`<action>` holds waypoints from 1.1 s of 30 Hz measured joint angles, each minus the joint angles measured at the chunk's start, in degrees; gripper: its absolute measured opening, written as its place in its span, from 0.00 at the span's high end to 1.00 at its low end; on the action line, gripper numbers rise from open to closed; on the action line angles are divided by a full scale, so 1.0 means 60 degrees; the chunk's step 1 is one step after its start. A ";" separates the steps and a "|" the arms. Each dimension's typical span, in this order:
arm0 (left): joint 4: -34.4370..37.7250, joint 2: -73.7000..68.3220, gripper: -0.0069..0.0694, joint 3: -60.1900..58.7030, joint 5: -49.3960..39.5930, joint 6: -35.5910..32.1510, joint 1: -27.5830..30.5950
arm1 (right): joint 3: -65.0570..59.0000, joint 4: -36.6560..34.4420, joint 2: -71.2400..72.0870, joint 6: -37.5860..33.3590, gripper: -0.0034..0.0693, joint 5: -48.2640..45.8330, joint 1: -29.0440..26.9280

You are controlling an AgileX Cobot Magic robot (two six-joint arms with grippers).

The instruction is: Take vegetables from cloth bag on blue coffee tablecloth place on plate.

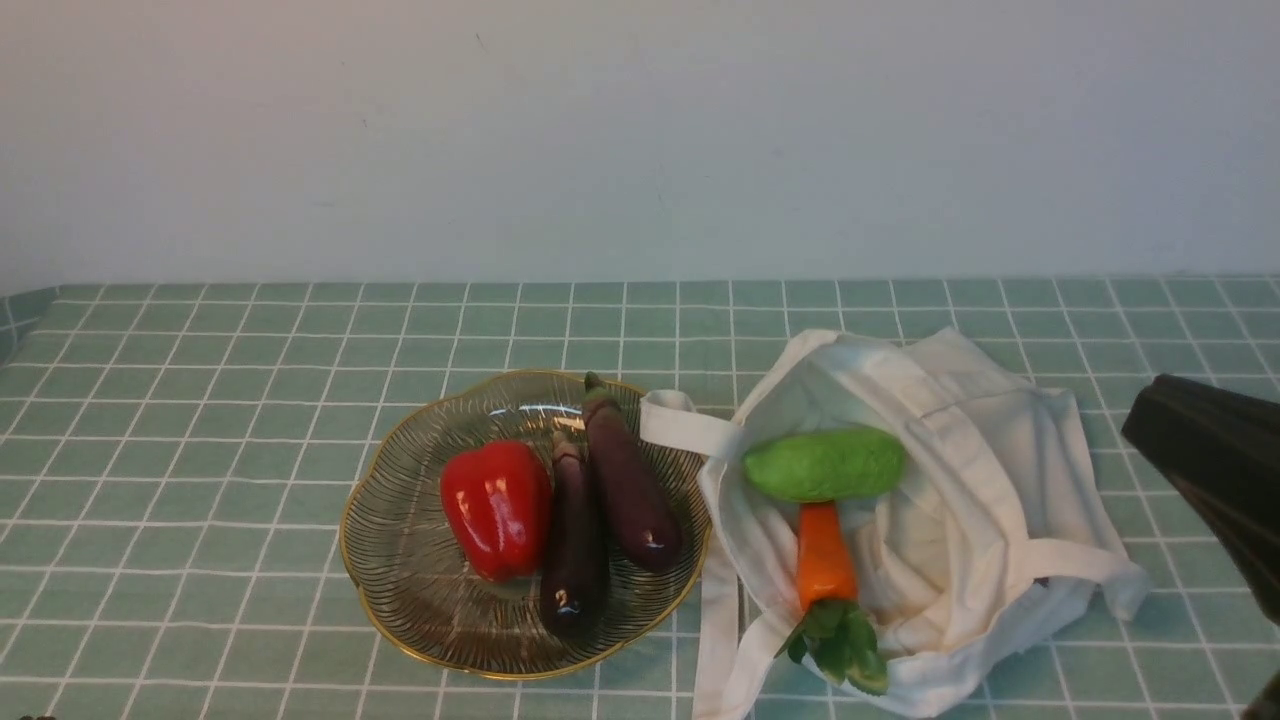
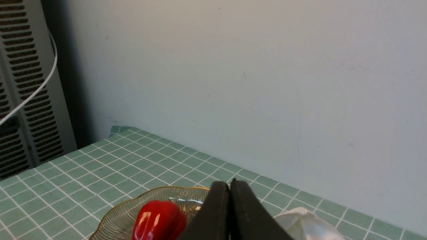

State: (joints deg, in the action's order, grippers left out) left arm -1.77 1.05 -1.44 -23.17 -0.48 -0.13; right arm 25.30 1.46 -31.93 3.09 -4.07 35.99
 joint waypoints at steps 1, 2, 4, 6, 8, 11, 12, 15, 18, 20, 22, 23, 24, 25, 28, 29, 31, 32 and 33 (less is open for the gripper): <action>0.0000 0.0000 0.92 0.0000 0.0000 0.0000 0.0000 | -0.0021 0.0000 0.0030 0.0000 0.97 -0.0010 0.0000; 0.0000 0.0000 0.92 0.0000 0.0000 0.0000 0.0000 | -0.0071 0.0000 0.0095 0.0000 0.97 -0.0021 0.0000; 0.0000 0.0000 0.92 0.0000 0.0000 0.0000 0.0000 | -0.0383 0.0000 0.0348 -0.0112 0.97 -0.0032 -0.0098; 0.0000 0.0000 0.92 0.0000 0.0000 0.0000 0.0000 | -0.0776 0.0000 0.0699 -0.0305 0.97 -0.0053 -0.0432; 0.0000 0.0000 0.92 0.0000 0.0000 0.0000 0.0000 | -0.1336 -0.0017 0.1194 -0.0448 0.97 -0.0177 -0.1090; 0.0000 0.0000 0.92 0.0000 0.0000 0.0000 0.0000 | -0.2127 -0.0183 0.2065 -0.0514 0.97 -0.0612 -0.2227; 0.0000 0.0000 0.92 0.0000 0.0000 0.0000 0.0000 | -0.2471 -0.0310 0.2535 -0.0514 0.97 -0.0890 -0.2785; 0.0000 0.0000 0.92 0.0000 0.0000 0.0000 0.0000 | -0.3188 -0.0500 0.3634 -0.0579 0.97 -0.1538 -0.4004; 0.0000 0.0000 0.92 0.0000 0.0000 0.0000 0.0000 | -0.3807 -0.0532 0.4545 -0.0586 0.97 -0.2145 -0.4998; 0.0000 0.0000 0.92 0.0000 0.0000 0.0000 0.0000 | -0.4181 -0.0540 0.5057 -0.0600 0.97 -0.2525 -0.5550; 0.0000 0.0000 0.92 0.0000 0.0000 0.0000 0.0000 | -0.4409 -0.0540 0.5327 -0.0619 0.97 -0.2820 -0.5939; 0.0000 0.0000 0.92 0.0000 0.0000 0.0000 0.0000 | -0.4435 -0.0529 0.5373 -0.0619 0.97 -0.2853 -0.6063; 0.0000 0.0000 0.92 0.0000 0.0000 0.0000 0.0000 | -0.4444 -0.0529 0.5401 -0.0640 0.97 -0.2843 -0.6143; 0.0000 0.0000 0.92 0.0000 0.0000 0.0000 0.0000 | -0.4444 -0.0529 0.5415 -0.0665 0.97 -0.2832 -0.6169; 0.0000 0.0000 0.92 0.0000 0.0000 0.0000 0.0000 | -0.4444 -0.0529 0.5422 -0.0764 0.97 -0.2832 -0.6199; 0.0000 0.0000 0.92 0.0000 0.0000 0.0000 0.0000 | -0.4444 -0.0510 0.5426 -0.0817 0.97 -0.2832 -0.6216; 0.0000 0.0000 0.92 0.0000 0.0000 0.0000 0.0000 | -0.4444 -0.0500 0.5426 -0.0828 0.97 -0.2832 -0.6216; 0.0000 0.0000 0.92 0.0000 0.0000 0.0000 0.0000 | -0.4444 -0.0500 0.5426 -0.0837 0.97 -0.2832 -0.6216; 0.0000 0.0000 0.92 0.0000 0.0000 0.0000 0.0000 | -0.4444 -0.0500 0.5426 -0.0837 0.97 -0.2832 -0.6216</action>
State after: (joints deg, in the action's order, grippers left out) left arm -1.77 1.05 -1.44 -23.17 -0.48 -0.13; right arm -1.36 -1.55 0.62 -1.94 -21.07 -1.31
